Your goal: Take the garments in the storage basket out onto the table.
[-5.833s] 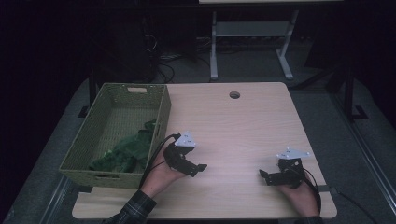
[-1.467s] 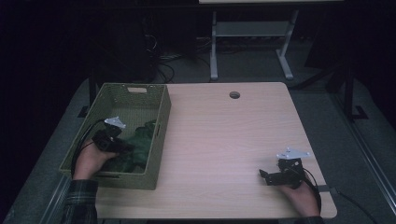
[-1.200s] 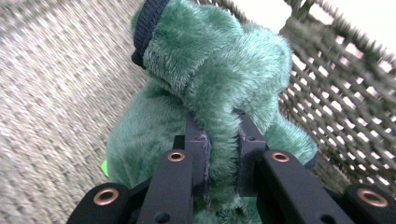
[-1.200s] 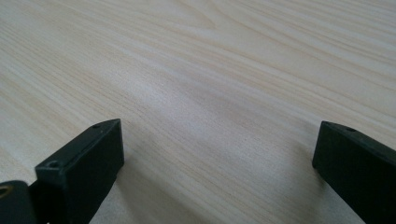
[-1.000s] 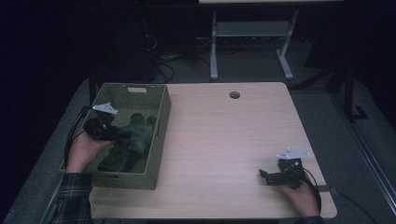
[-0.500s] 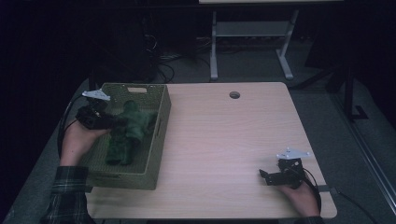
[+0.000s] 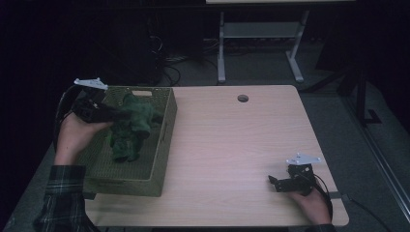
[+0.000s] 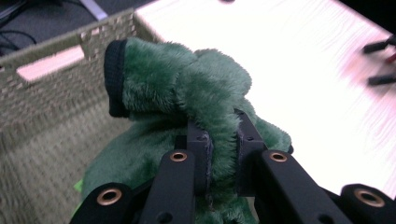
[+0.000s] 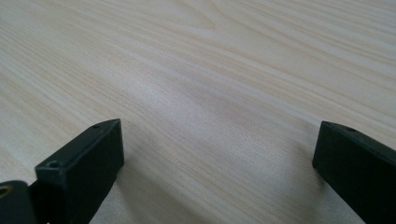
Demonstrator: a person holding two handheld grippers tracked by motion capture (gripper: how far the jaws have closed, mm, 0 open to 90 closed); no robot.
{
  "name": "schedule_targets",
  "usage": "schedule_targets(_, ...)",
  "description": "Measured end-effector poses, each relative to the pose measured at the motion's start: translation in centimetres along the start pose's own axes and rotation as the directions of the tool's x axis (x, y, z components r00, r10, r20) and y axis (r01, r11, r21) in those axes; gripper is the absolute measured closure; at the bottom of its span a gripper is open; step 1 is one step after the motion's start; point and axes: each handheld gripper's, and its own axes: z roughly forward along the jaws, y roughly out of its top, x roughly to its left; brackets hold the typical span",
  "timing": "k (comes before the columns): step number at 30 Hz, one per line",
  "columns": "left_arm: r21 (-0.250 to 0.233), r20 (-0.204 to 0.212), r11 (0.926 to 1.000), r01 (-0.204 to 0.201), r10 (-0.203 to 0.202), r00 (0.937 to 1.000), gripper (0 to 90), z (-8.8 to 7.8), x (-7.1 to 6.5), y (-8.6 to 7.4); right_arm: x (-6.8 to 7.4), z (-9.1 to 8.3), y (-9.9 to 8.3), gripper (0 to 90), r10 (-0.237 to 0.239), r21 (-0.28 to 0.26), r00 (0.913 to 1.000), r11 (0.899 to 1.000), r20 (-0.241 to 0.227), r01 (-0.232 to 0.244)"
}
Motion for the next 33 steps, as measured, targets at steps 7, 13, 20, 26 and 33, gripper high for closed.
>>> schedule_targets(7, -0.054, 0.018, 0.9985, 0.000, 0.001, 0.9998, 80.7, -0.7, -1.0, 1.9, 0.0, 0.0, 0.0, 1.9, 0.000, 0.000, 1.0000, 1.000, 0.001, 0.000)
schedule_targets(13, -0.082, 0.030, 0.9961, -0.033, 0.036, 0.9989, 80.6, -1.3, -2.2, 3.7, 0.0, 0.0, 0.0, 1.9, 0.000, 0.000, 1.0000, 1.000, 0.001, 0.000)
schedule_targets(20, -0.113, 0.044, 0.9921, -0.055, 0.060, 0.9972, 80.7, -1.5, -3.3, 5.5, 0.0, 0.0, 0.0, 1.9, 0.000, 0.000, 1.0000, 1.000, 0.001, 0.000)
schedule_targets(26, -0.141, 0.066, 0.9874, -0.072, 0.082, 0.9944, 80.7, -1.3, -4.4, 7.0, 0.0, 0.0, 0.0, 1.9, 0.001, 0.001, 1.0000, 1.000, 0.001, -0.001)
schedule_targets(33, -0.160, 0.106, 0.9831, -0.089, 0.106, 0.9887, 80.7, 0.3, -5.9, 8.1, 0.0, 0.0, 0.0, 1.9, 0.001, 0.002, 1.0000, 1.000, 0.001, -0.001)
